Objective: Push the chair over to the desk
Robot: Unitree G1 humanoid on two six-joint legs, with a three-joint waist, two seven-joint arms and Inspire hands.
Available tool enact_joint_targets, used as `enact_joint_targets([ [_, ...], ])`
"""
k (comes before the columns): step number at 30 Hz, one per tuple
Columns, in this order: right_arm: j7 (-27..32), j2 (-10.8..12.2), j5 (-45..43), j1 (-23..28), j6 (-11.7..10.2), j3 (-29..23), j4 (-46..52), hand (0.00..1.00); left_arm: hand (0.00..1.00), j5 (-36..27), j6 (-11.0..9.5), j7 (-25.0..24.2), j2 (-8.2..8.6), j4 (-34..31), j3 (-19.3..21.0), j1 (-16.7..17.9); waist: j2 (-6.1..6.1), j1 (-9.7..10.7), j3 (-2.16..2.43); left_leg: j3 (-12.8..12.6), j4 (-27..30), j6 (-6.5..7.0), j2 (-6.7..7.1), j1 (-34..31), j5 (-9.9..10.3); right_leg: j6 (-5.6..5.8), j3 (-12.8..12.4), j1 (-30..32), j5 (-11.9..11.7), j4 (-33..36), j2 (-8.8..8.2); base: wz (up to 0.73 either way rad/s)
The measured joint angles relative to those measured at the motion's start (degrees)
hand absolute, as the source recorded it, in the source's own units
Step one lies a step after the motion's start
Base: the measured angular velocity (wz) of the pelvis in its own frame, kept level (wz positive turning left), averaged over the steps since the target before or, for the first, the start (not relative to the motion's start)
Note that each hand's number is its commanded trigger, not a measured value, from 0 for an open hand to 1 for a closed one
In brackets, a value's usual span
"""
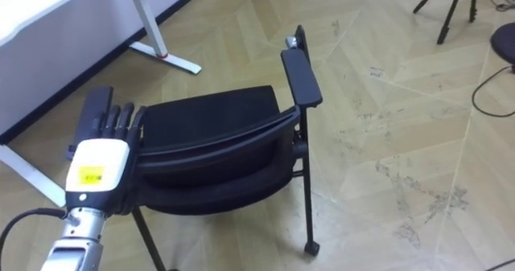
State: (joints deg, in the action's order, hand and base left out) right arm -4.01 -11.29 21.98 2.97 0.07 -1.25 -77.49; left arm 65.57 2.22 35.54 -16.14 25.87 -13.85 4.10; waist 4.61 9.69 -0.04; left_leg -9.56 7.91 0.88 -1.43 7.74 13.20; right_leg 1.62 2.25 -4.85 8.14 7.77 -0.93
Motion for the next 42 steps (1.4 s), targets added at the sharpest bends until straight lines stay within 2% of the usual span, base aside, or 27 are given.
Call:
enact_joint_targets([
  [1, 0.0, 0.0, 0.2, 0.0, 0.1, 0.0, 0.0, 0.00, 0.24, -0.6, 0.3, -0.2, -0.03, 0.2, -0.4, 0.0, 0.06, 0.0, 0.14, -0.1, -0.1, 0.00, 0.02, 0.1, 0.0, 0.00, -0.2, 0.0, 0.0, 0.1, 0.00, -0.06],
  [2, 0.0, 0.0, 0.2, 0.0, 0.1, 0.0, 0.0, 0.00, 0.61, -1.0, 0.4, -0.3, -0.03, 0.3, -0.6, 0.0, 0.10, 0.0, 0.16, -0.2, -0.1, 0.00, 0.02, 0.3, 0.0, 0.00, -0.3, -0.1, 0.0, 0.1, -0.01, -0.07],
  [3, 0.0, 0.0, 0.2, 0.0, 0.1, 0.0, 0.0, 0.00, 0.85, -1.1, 0.7, -0.6, -0.03, 0.4, -0.8, 0.0, 0.09, 0.0, 0.17, -0.6, -0.1, 0.00, 0.02, 0.6, 0.0, 0.00, -0.4, -0.3, 0.0, 0.1, -0.01, -0.06],
  [4, 0.0, 0.0, 0.2, 0.0, 0.1, 0.0, -0.1, 0.00, 0.85, -1.3, 0.9, -1.1, -0.03, 0.6, -0.8, -0.2, 0.08, 0.0, 0.17, -0.7, -0.1, 0.00, 0.03, 0.8, 0.0, 0.01, -0.5, -0.5, 0.0, 0.2, -0.01, -0.04],
  [5, 0.0, 0.0, 0.2, 0.0, 0.2, 0.0, -0.1, 0.00, 1.00, -1.3, 0.9, -1.4, -0.03, 0.7, -0.9, -0.3, 0.06, 0.0, 0.17, -0.7, -0.1, 0.01, 0.04, 0.9, 0.0, 0.01, -0.5, -0.6, 0.0, 0.2, -0.01, 0.00],
  [8, 0.1, 0.0, -0.4, -0.1, 0.3, -0.1, -0.1, 0.00, 1.00, -1.3, 1.2, -2.7, -0.03, 2.3, -0.9, -1.9, 0.07, 0.2, 0.17, -0.7, -0.2, 0.01, 0.02, 1.0, 0.0, 0.01, -0.7, -0.8, 0.0, 0.2, 0.04, 0.00],
  [12, 0.2, 0.0, -2.3, -0.8, 0.6, -0.2, 0.0, 0.00, 1.00, -1.3, 1.6, -3.6, -0.12, 2.3, -0.6, -1.9, 0.11, 1.1, 0.14, -0.7, -0.3, 0.01, 0.02, 1.0, 0.0, 0.01, -0.8, -0.8, 0.0, 0.2, 0.06, 0.00],
  [19, 0.9, -0.1, -2.2, -1.5, 1.2, -0.2, -0.1, 0.00, 1.00, -1.3, 1.6, -3.6, -0.35, 2.1, -0.6, -2.5, 0.23, 1.2, 0.04, -0.6, -0.5, 0.01, 0.05, 1.0, 0.0, 0.03, -0.8, -0.8, 0.0, -0.1, 0.06, 0.00],
  [22, 0.8, -0.1, -2.2, -1.4, 1.3, -0.2, 0.0, 0.00, 1.00, -1.2, 2.4, -4.1, -0.33, 2.1, -0.5, -3.4, 0.19, 1.3, -0.06, -0.7, -0.5, 0.01, 0.07, 1.0, 0.0, 0.05, -1.0, -0.8, 0.0, -0.1, 0.06, 0.00],
  [30, 0.2, -0.2, -1.0, -1.2, 1.2, -0.4, 0.0, 0.00, 1.00, -0.9, 1.4, -4.0, -0.78, 1.8, -0.2, -3.5, 0.19, 1.3, -0.08, -1.2, -0.6, 0.01, 0.07, 0.9, 0.0, 0.05, -1.8, -0.3, 0.0, -0.1, 0.15, -0.03],
  [33, 1.2, -0.2, -0.4, -1.1, 1.3, -2.6, 0.1, 0.00, 1.00, -1.3, 1.4, -3.3, -0.80, 1.8, -0.4, -3.3, 0.37, 1.9, -0.12, -1.1, -0.7, 0.00, 0.03, 0.9, 0.0, 0.05, -1.7, -0.2, 0.0, -0.1, 0.20, 0.01],
  [38, 5.2, -0.5, 1.3, -1.1, 1.2, -9.8, 0.4, 0.00, 1.00, -2.6, -0.4, -0.1, -1.26, 4.2, 0.1, -3.3, 0.34, 3.4, -0.14, -1.1, -0.5, 0.01, 0.04, 1.0, 0.0, 0.05, -1.8, -0.4, 0.0, 0.1, 0.14, 0.00],
  [40, 8.0, -0.9, 0.2, 0.1, 1.2, -14.8, 4.6, 0.00, 1.00, -2.5, -1.9, 0.4, -1.81, 4.8, 1.2, -3.3, 0.10, 3.8, -0.24, -1.1, -0.4, 0.02, 0.10, 1.0, 0.0, 0.05, -1.7, -0.2, 0.0, 0.2, 0.08, 0.00],
  [42, 10.5, -1.1, -0.7, 0.8, 0.7, -17.8, 8.1, 0.00, 1.00, -2.5, -2.2, 0.6, -2.03, 5.2, 1.8, -3.3, -0.37, 4.1, -0.39, -1.2, -0.2, 0.02, 0.10, 1.0, 0.0, 0.07, -1.9, -0.3, 0.0, 0.3, 0.08, 0.00],
])
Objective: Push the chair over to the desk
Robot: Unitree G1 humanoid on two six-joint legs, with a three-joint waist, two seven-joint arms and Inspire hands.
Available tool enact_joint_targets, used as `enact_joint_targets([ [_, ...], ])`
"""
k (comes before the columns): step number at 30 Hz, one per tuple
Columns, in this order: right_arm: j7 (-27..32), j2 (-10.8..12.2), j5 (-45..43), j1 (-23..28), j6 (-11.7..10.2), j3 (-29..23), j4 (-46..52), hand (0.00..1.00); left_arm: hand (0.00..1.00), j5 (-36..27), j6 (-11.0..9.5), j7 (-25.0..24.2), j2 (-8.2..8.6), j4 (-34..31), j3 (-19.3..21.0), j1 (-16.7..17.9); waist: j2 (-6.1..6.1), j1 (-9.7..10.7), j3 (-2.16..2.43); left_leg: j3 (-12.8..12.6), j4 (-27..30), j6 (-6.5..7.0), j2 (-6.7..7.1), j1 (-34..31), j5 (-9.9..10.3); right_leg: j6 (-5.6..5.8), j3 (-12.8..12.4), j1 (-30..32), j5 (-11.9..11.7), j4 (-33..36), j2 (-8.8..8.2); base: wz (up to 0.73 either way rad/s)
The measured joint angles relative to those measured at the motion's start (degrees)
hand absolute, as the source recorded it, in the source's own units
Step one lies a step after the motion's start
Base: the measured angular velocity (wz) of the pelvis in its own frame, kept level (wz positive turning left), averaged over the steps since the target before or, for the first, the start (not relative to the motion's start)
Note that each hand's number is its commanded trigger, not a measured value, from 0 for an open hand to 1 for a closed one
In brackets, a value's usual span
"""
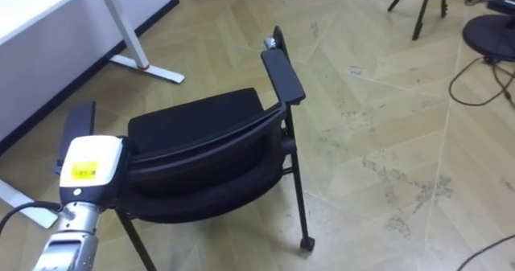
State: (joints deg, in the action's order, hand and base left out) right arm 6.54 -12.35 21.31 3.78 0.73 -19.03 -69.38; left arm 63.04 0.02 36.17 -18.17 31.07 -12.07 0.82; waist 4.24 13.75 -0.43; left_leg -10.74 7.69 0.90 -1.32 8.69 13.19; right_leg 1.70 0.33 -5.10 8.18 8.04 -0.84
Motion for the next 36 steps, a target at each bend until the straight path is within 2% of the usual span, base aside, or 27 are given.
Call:
enact_joint_targets([
  [3, 5.2, -1.0, -2.7, 0.0, -0.4, -0.8, 4.4, 0.00, 1.00, -0.1, -0.4, 0.5, -0.61, -0.1, 0.5, -0.1, -0.95, 0.0, -0.06, -0.3, 0.2, 0.01, -0.01, -0.2, 0.0, 0.07, -0.1, 0.5, 0.2, 0.6, 0.02, -0.04],
  [5, 8.5, -1.3, -6.4, -0.4, -0.7, -0.8, 7.1, 0.00, 1.00, -0.1, -0.6, 0.6, -1.00, -0.1, 0.5, -0.2, -1.32, -0.1, 0.28, -0.4, 0.4, 0.01, 0.00, -0.5, 0.0, 0.08, -0.3, 0.8, 0.2, 0.8, 0.02, -0.05],
  [8, 13.1, -1.3, -18.2, -1.2, -0.8, 0.5, 14.5, 0.00, 1.00, 0.0, -0.9, 0.7, -1.27, 0.2, 0.4, -0.6, -1.72, -0.7, 0.35, -0.3, 0.7, 0.01, -0.03, -0.6, 0.0, 0.05, -0.4, 1.2, 0.2, 1.2, -0.01, -0.03],
  [11, 16.3, -1.4, -23.1, -1.3, -1.1, 4.0, 21.3, 0.00, 1.00, -0.2, -1.1, 0.3, -1.27, 0.4, 0.2, -1.1, -1.87, -2.0, 0.26, -1.5, 1.0, 0.01, -0.18, -0.4, 0.0, 0.03, -1.2, 1.5, 0.2, 1.8, 0.18, -0.17],
  [13, 18.1, -1.3, -30.6, -1.5, -2.1, 7.0, 27.7, 0.00, 1.00, -0.4, -1.3, -0.6, -1.27, 0.2, 0.2, -1.7, -1.65, -3.2, 0.43, -1.7, 1.0, 0.00, -0.19, -0.6, 0.0, -0.02, -1.8, 2.1, 0.1, 1.8, 0.29, -0.12],
  [15, 19.1, -1.3, -35.6, -2.4, -2.3, 9.0, 31.6, 0.00, 1.00, -0.3, -1.3, -1.0, -1.27, -0.4, 0.1, -1.9, -1.65, -3.3, 0.43, -1.8, 1.0, 0.00, -0.17, -1.0, 0.0, -0.02, -1.8, 2.3, 0.1, 1.8, 0.28, 0.00],
  [16, 19.5, -1.1, -39.8, -2.6, -2.5, 9.7, 34.1, 0.00, 1.00, -0.3, -1.2, -1.5, -1.27, -0.9, 0.1, -1.9, -1.71, -3.7, 0.44, -1.8, 1.0, 0.00, -0.17, -1.0, 0.0, -0.02, -1.8, 2.3, 0.1, 1.8, 0.29, 0.00],
  [20, 20.3, -1.2, -47.1, -2.5, -2.5, 12.6, 42.3, 0.00, 1.00, -0.3, -1.0, -3.6, -1.26, -3.1, -0.5, -1.8, -1.81, -5.0, 0.44, -1.7, 1.0, 0.00, -0.20, -1.0, 0.0, -0.05, -1.6, 2.2, 0.1, 1.7, 0.29, 0.01],
  [22, 20.0, -1.3, -51.1, -2.3, -2.5, 16.0, 46.1, 0.00, 1.00, -0.3, -0.2, -4.9, -1.33, -4.7, -1.3, -1.8, -1.90, -5.7, 0.46, -1.7, 1.0, 0.00, -0.23, -1.1, 0.0, -0.06, -1.6, 2.3, 0.1, 1.7, 0.28, 0.00],
  [25, 19.4, -1.3, -55.4, -2.3, -2.5, 20.5, 49.0, 0.00, 1.00, -0.3, 0.0, -6.5, -1.33, -5.3, -2.1, -2.3, -1.94, -6.6, 0.48, -1.7, 1.0, 0.00, -0.23, -1.0, 0.0, -0.06, -1.5, 2.3, 0.1, 1.7, 0.26, 0.00],
  [29, 18.0, -1.5, -58.2, -2.6, -2.7, 24.7, 51.4, 0.00, 1.00, 0.2, -0.4, -7.4, -1.34, -6.0, -2.5, -2.7, -2.18, -8.1, 0.50, -1.5, 0.9, 0.00, -0.23, -1.1, 0.0, -0.06, -1.2, 2.2, 0.1, 1.7, 0.20, 0.01],
  [36, 14.6, -2.1, -60.6, -3.7, -3.0, 27.0, 53.6, 0.00, 1.00, 0.2, -0.3, -7.6, -1.37, -5.9, -3.7, -3.6, -2.45, -9.3, 0.33, -1.2, 0.8, 0.00, -0.23, -1.0, 0.0, -0.06, -1.2, 2.1, 0.1, 1.7, 0.19, 0.00],
])
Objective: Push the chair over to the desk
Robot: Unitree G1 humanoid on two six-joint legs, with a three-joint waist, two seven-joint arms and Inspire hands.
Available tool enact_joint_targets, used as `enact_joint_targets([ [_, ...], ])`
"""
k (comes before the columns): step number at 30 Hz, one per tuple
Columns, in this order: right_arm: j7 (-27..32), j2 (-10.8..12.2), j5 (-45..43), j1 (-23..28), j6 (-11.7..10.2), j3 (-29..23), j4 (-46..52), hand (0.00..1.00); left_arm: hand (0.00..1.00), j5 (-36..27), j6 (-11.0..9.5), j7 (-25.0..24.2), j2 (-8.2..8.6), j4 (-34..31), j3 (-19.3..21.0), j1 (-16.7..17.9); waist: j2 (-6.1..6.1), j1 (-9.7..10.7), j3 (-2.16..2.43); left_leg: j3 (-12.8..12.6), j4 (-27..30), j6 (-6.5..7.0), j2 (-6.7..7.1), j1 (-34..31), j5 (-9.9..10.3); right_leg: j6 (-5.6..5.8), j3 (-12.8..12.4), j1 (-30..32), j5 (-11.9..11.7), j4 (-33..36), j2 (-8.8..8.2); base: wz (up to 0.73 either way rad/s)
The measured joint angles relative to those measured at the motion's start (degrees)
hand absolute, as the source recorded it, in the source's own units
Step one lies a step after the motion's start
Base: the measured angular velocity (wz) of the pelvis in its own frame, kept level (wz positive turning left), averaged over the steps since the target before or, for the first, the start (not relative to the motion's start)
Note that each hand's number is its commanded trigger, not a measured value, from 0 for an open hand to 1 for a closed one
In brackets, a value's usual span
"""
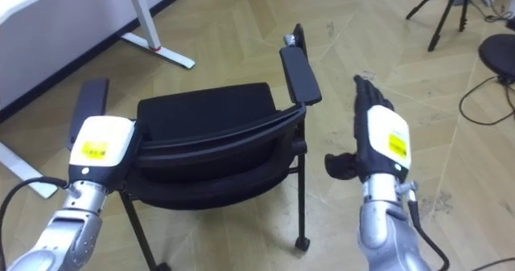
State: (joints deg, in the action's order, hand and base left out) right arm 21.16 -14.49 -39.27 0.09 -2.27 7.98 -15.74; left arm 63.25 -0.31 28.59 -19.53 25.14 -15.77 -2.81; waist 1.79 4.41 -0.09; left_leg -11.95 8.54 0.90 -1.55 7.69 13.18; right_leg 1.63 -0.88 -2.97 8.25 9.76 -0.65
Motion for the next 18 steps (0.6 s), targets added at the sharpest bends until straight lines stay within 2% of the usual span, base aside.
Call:
enact_joint_targets([
  [3, -0.2, -1.8, -4.3, -0.7, -0.3, 1.2, 0.0, 0.00, 1.00, 0.2, -0.1, 0.0, -0.31, -0.2, -0.2, -0.7, -0.62, -0.2, -0.41, -0.2, 0.0, 0.00, 0.00, -0.1, 0.0, 0.00, 0.1, 0.0, 0.0, 0.0, 0.00, 0.00],
  [7, -0.8, -2.0, -8.7, -2.1, -0.9, 2.8, 0.0, 0.00, 1.00, 0.3, -0.1, -0.2, -0.62, -0.2, -0.2, -1.3, -1.13, -0.3, -0.73, -0.2, 0.0, 0.00, 0.01, -0.4, 0.0, 0.00, 0.1, 0.2, 0.0, 0.0, 0.02, 0.00],
  [10, -1.7, -2.5, -10.8, -2.3, -1.1, 4.4, 0.0, 0.00, 1.00, 0.6, -0.5, -0.3, -0.66, -0.3, -0.2, -1.4, -1.31, -0.4, -0.62, -0.2, 0.0, 0.00, 0.01, -0.4, 0.0, 0.00, 0.1, 0.2, 0.0, 0.0, 0.02, 0.00],
  [18, -2.6, -3.5, -14.1, -2.3, -2.1, 4.5, 0.0, 0.00, 1.00, 1.1, -1.9, 0.0, -1.14, -0.3, -0.3, -1.5, -1.40, -1.2, -0.47, 0.5, 0.2, 0.00, 0.00, -0.5, 0.0, 0.00, 0.2, 0.2, 0.0, -0.1, 0.01, 0.00],
])
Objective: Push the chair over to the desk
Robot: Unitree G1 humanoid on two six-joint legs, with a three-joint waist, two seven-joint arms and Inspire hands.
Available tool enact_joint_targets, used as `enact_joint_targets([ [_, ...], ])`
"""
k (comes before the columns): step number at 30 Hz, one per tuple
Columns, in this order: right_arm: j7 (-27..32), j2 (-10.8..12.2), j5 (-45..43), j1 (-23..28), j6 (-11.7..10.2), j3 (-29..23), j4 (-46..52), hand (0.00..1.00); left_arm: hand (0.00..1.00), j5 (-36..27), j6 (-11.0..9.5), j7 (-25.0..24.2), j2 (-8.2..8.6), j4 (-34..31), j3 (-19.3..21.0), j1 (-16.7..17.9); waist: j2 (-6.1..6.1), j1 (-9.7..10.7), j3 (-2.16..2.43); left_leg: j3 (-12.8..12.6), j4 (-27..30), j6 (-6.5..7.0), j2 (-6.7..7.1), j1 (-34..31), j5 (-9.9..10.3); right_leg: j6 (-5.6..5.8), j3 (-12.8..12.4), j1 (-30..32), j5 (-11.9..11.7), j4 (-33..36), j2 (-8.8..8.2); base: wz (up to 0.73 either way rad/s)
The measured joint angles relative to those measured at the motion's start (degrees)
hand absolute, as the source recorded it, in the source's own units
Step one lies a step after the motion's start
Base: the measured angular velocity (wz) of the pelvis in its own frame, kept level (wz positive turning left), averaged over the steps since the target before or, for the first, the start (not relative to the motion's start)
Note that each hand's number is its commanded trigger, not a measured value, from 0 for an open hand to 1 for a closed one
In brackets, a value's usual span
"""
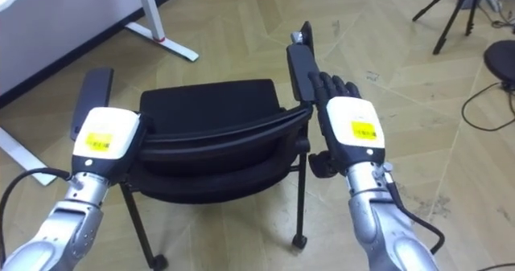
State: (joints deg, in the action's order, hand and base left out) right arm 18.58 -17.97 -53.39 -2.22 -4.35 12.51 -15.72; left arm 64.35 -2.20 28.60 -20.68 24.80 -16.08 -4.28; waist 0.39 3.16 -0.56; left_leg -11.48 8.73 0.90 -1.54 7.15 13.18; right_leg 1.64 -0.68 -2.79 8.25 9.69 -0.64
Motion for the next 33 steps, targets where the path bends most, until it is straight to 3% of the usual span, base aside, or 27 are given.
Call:
enact_joint_targets([
  [12, 0.1, -1.9, -2.4, -3.8, -0.6, 4.7, 1.3, 0.00, 1.00, -0.4, -0.1, 1.1, -0.46, 1.3, -2.5, -1.7, -0.89, -0.7, 0.42, 1.3, 0.0, 0.00, -0.02, 0.2, 0.0, 0.00, 1.3, -0.3, 0.0, 0.0, -0.12, 0.03],
  [19, 0.1, -2.1, -2.2, -4.8, -1.1, 6.3, 3.6, 0.00, 1.00, -0.4, -0.5, 0.7, -0.65, 1.2, -3.5, -2.9, -1.61, -2.0, 0.26, 1.5, -0.1, 0.00, -0.04, 0.2, 0.0, 0.00, 1.8, -0.3, 0.0, 0.0, -0.16, 0.00],
  [33, -2.1, -2.3, -1.9, -5.2, -1.7, 8.4, 5.6, 0.00, 1.00, -0.4, -0.7, -0.1, -1.45, 0.6, -3.8, -3.1, -1.96, -2.1, 0.09, 1.5, -0.1, -0.01, -0.05, -0.2, 0.0, 0.00, 1.8, -0.2, 0.0, -0.1, -0.16, 0.00],
])
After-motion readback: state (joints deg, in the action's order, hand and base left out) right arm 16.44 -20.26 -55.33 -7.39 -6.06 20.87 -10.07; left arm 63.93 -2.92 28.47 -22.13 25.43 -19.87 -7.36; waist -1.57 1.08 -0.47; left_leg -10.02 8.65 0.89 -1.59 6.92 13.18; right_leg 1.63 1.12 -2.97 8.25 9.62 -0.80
